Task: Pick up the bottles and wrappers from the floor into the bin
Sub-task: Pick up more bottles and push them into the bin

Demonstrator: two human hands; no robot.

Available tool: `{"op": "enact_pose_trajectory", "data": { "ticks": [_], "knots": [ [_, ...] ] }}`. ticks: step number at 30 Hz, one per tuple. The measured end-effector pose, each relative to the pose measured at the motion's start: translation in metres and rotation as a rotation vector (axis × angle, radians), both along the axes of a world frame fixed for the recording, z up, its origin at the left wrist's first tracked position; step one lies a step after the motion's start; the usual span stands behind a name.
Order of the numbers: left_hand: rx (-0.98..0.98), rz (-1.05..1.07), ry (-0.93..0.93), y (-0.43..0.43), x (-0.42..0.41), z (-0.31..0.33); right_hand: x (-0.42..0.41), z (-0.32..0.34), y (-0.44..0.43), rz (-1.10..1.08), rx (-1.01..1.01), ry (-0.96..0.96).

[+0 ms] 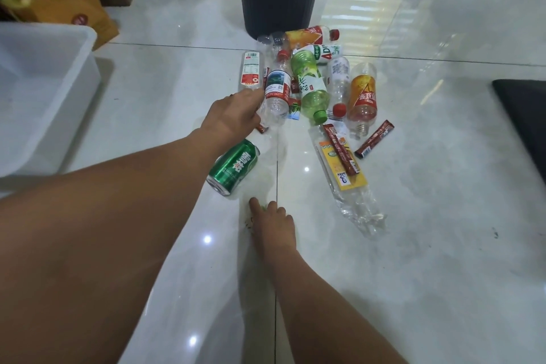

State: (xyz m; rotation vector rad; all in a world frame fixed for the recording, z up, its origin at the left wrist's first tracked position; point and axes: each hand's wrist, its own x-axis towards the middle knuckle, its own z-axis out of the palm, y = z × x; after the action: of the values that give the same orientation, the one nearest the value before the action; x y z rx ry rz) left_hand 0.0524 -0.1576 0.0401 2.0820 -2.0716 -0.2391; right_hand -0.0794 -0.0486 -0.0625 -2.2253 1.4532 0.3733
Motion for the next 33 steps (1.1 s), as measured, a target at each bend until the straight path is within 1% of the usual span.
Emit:
{"op": "enact_pose_trajectory", "data": {
  "ticks": [7,13,17,20,22,27,31,33],
  "knots": [
    [-0.02,-0.027,-0.034,-0.004,-0.005,0.002,-0.008,0.012,-0.026,-0.126,-0.157,-0.113],
    [-0.031,-0.049,-0.067,-0.005,-0.013,0.013,-0.02,0.041,-0.059,-0.099,-0.215,-0.135],
    [-0.03,-0.083,-0.106,-0.006,-0.014,0.023,-0.027,0.07,-0.09,-0.109,-0.345,-0.161],
    [-0.047,-0.092,-0.146,-0.013,-0.013,0.037,-0.03,0.101,-0.119,-0.134,-0.463,-0.216],
    [-0.082,-0.084,-0.174,-0.022,-0.014,0.055,-0.033,0.129,-0.14,-0.144,-0.545,-0.241],
    [-0.208,-0.063,-0.179,-0.046,-0.026,0.107,-0.048,0.196,-0.178,-0.171,-0.658,-0.314],
    [-0.259,-0.054,-0.174,-0.06,-0.043,0.143,-0.079,0.238,-0.195,-0.16,-0.732,-0.263],
    [-0.267,-0.023,-0.172,-0.067,-0.055,0.161,-0.093,0.255,-0.204,-0.153,-0.741,-0.27]
  ]
}}
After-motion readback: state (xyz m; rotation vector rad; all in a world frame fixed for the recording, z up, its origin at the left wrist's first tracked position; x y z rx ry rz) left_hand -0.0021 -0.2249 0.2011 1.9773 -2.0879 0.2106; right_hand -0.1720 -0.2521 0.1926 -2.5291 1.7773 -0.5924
